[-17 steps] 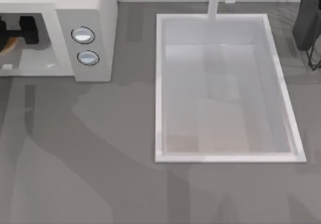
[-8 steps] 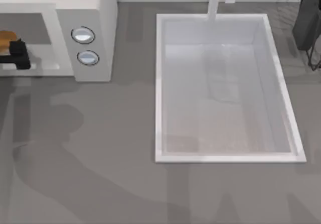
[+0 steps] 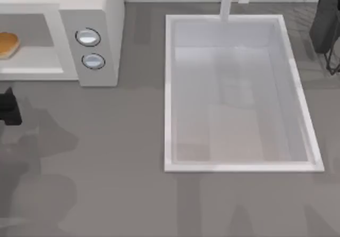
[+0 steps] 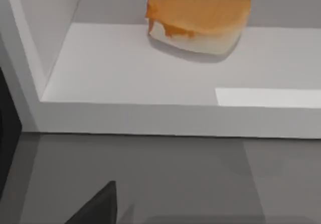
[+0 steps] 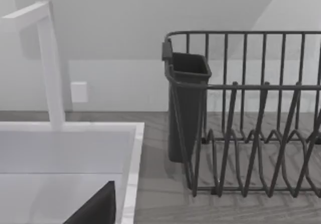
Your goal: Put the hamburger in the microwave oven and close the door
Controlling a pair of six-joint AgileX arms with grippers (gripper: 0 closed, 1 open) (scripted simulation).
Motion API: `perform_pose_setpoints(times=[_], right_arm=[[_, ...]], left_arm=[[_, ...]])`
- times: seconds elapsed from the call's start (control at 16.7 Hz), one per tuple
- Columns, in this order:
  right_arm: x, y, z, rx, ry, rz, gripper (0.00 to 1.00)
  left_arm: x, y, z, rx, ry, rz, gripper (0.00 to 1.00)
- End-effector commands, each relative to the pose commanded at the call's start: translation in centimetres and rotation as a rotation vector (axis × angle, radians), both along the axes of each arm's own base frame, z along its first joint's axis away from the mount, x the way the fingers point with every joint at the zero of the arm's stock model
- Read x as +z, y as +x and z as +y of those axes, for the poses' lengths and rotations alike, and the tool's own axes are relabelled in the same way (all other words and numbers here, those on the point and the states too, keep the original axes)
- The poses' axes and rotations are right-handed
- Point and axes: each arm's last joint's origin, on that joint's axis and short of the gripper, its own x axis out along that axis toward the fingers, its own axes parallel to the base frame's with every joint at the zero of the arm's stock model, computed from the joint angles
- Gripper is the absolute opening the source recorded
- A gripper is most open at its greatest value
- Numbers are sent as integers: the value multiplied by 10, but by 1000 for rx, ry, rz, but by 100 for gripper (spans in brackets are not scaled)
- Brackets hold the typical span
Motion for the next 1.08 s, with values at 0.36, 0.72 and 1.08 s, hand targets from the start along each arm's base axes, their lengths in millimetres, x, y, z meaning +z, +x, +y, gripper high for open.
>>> perform_pose_setpoints(times=[0.36, 0.72, 1.08], right_arm=[[0, 0, 0, 0, 0, 0, 100], [0, 0, 0, 0, 0, 0, 100], [0, 0, 0, 0, 0, 0, 100]], left_arm=[[1, -8, -1, -3, 7, -7, 100], [32, 0, 1, -2, 14, -32, 100], [77, -6, -1, -4, -1, 22, 100]])
